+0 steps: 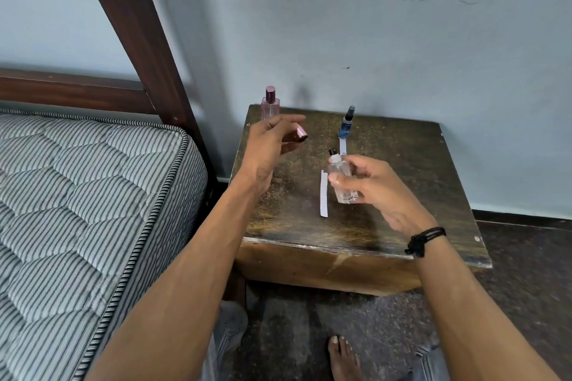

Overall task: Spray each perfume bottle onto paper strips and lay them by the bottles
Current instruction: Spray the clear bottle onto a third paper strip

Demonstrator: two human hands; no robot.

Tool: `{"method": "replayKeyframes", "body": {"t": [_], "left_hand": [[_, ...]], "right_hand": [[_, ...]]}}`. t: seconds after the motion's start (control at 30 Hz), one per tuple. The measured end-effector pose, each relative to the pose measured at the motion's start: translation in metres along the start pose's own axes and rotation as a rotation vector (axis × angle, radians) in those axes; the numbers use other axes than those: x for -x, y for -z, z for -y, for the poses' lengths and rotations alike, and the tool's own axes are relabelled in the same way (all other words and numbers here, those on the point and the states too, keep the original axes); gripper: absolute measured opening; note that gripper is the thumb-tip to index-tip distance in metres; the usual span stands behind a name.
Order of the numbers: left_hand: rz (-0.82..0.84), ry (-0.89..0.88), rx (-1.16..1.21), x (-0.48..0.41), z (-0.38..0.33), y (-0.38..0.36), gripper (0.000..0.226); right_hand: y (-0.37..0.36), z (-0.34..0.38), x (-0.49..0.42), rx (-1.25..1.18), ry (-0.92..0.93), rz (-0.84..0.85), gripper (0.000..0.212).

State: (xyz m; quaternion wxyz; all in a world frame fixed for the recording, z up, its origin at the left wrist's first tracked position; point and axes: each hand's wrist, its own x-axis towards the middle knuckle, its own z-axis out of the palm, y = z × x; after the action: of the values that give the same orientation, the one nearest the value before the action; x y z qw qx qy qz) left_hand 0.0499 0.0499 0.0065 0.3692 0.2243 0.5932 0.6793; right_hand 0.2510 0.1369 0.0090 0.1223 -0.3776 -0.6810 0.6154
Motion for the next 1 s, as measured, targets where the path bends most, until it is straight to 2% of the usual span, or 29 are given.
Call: {"method": "replayKeyframes", "body": {"t": [0.1, 0.2, 0.3, 0.43, 0.57, 0.63, 0.73, 0.83, 1.0], "left_hand": [[-0.011, 0.012, -0.131, 0.002, 0.002, -0.002, 0.03], [0.028, -0.001, -0.317, 0.005, 0.005, -0.004, 0.032], [0.109, -0.002, -0.55, 0.003, 0.009, -0.007, 0.031], [0.318, 0.003, -0.811, 0.003, 0.009, -0.012, 0.033], [0.492, -0.006, -0.944, 0.003, 0.009, -0.009, 0.004], [0.57, 0.004, -0.98, 0.005, 0.012, -0.005, 0.03], [0.613, 0.01, -1.024, 0.008, 0.014, -0.006, 0.051], [0.611, 0.026, -1.052, 0.01, 0.016, -0.009, 0.061], [0.605, 0.048, -1.104, 0.012, 0.017, -0.013, 0.069]], "right_hand": [[0.001, 0.003, 0.001, -0.187, -0.041, 0.051, 0.052], [0.002, 0.005, 0.003, -0.23, -0.03, 0.025, 0.058], [0.003, 0.003, 0.002, -0.187, -0.023, -0.046, 0.06], [0.004, -0.003, -0.002, -0.059, 0.014, -0.098, 0.059], [0.005, -0.01, -0.006, 0.183, 0.051, -0.136, 0.055], [0.005, -0.012, -0.006, 0.316, 0.07, -0.116, 0.051], [0.007, -0.012, -0.005, 0.485, 0.094, -0.074, 0.049], [0.009, -0.014, -0.003, 0.607, 0.102, -0.019, 0.051], [0.008, -0.018, -0.003, 0.666, 0.126, 0.021, 0.047]]}}
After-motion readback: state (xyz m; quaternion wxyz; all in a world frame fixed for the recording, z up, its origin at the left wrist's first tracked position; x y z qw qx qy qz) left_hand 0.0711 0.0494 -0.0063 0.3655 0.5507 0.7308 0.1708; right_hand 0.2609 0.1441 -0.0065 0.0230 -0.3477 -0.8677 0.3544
